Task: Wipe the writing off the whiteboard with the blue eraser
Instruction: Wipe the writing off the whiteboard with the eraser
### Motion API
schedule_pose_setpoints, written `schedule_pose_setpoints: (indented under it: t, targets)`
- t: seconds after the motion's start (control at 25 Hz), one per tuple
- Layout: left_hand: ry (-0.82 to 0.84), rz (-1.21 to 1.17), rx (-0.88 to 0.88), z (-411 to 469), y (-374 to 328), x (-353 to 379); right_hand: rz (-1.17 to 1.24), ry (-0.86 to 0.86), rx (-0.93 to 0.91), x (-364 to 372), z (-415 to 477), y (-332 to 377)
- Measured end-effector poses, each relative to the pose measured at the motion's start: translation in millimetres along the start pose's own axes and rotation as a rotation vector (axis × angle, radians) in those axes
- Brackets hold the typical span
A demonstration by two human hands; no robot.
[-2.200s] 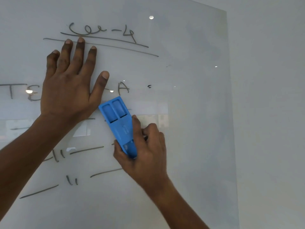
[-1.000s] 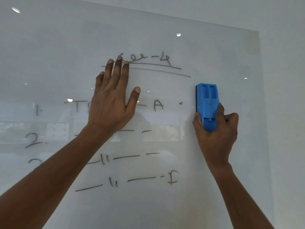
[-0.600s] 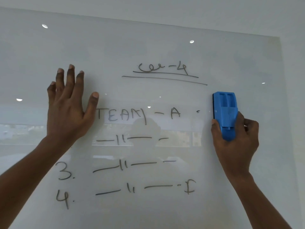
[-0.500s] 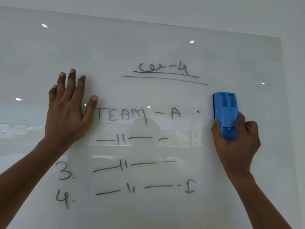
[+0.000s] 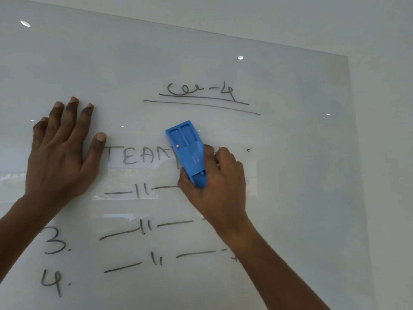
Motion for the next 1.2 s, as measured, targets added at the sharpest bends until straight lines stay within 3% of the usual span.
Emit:
schedule_pose_setpoints:
  t: [0.08, 0.12, 0.28, 0.36, 0.6, 0.72, 0.8, 0.92, 1.0, 1.04, 1.2]
  targets:
    - [0.009, -0.039, -0.005, 0.3, 2.6, 1.2, -0.073, -0.010, -0.022, -14.5, 3.2, -27.3]
    - [0.010, -0.051, -0.005, 0.6, 2.3, 0.8, -0.098, -0.060, 0.054, -27.2, 4.0, -54.3]
    - [-0.002, -0.027, -0.013, 0.4, -4.2, -3.6, -0.081, -0.364, 0.658, -80.5, 2.8, -166.1]
    - [-0.015, -0.037, -0.013, 0.7, -3.5, -3.2, -0.090, -0.393, 0.746, -72.8, 7.4, -161.0]
    - [-0.027, -0.145, -0.002, 2.2, 15.1, 19.2, -0.084, -0.023, 0.028, -6.0, 10.1, -19.7]
    - [-0.027, -0.180, -0.007, 3.4, 22.7, 27.7, -0.183, -0.048, -0.023, -23.4, 19.1, -49.6]
    - [-0.022, -0.165, -0.011, 5.2, 23.6, 27.6, -0.248, -0.167, 0.187, -50.0, 27.0, -104.4]
    - [-0.023, -0.166, 0.009, 2.8, 16.6, 22.1, -0.226, -0.310, 0.696, -89.6, 34.5, -185.0]
    - [-0.057, -0.163, 0.008, 2.3, 17.2, 19.9, -0.217, -0.329, 0.868, -86.7, 41.3, -190.6]
    - [-0.058, -0.156, 0.006, 2.5, 15.4, 21.7, -0.221, -0.307, 0.810, -76.7, 48.6, -174.1]
    - [0.004, -0.107, -0.081, 5.6, 32.0, 34.2, -0.143, -0.068, 0.151, -17.8, 43.1, -52.2]
Point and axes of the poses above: each hand's wrist, its own z-axis towards the middle knuckle, its own x-axis out of the palm, y = z × x, the point moved 7 cm from there along z, towards the middle knuckle, and after that the axes turned 5 degrees about z, right-handed, at the moved point
